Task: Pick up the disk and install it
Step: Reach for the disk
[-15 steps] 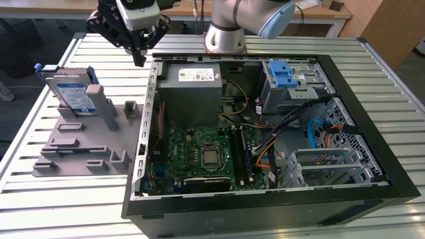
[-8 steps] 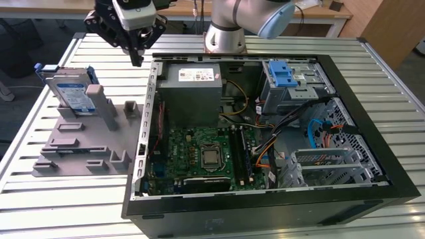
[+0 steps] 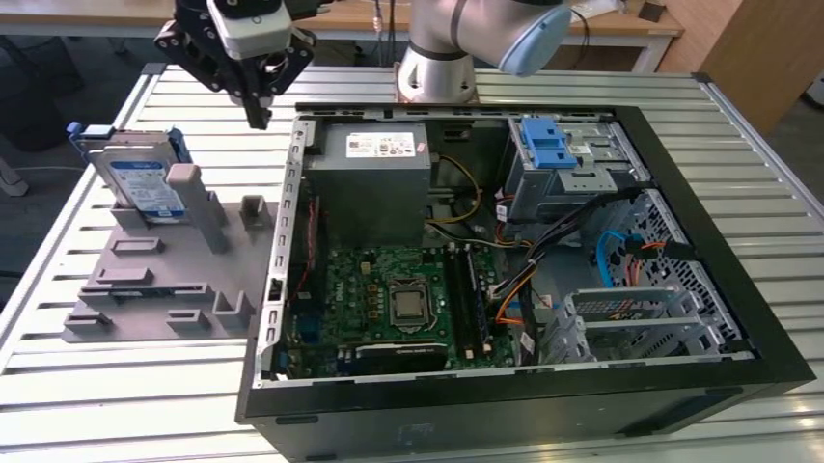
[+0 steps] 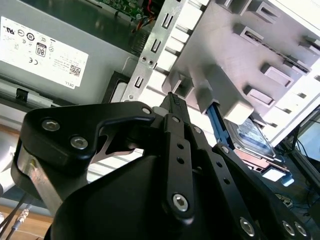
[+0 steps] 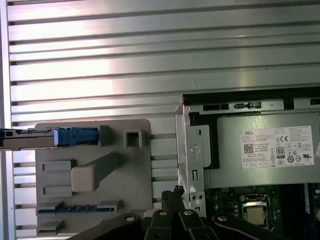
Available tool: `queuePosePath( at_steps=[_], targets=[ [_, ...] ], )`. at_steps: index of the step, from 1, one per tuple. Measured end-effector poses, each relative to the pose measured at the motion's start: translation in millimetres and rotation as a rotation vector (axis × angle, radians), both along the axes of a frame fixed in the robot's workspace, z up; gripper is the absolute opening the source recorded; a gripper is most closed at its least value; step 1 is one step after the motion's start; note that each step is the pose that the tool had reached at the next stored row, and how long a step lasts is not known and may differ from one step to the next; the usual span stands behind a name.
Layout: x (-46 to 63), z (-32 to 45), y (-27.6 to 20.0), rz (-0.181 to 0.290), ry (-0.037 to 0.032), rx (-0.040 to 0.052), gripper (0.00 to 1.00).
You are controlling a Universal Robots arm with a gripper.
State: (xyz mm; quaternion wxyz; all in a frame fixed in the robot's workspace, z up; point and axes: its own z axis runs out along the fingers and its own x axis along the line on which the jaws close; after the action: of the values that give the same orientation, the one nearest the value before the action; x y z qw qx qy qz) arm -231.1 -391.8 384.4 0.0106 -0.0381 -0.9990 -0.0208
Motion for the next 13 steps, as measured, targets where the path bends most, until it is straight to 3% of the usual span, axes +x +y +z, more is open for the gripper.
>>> queuePosePath(
  at_steps=[13],
  targets=[
    [-9.1, -1.9, 2.1, 0.0, 0.0001, 0.0, 0.11]
  ],
)
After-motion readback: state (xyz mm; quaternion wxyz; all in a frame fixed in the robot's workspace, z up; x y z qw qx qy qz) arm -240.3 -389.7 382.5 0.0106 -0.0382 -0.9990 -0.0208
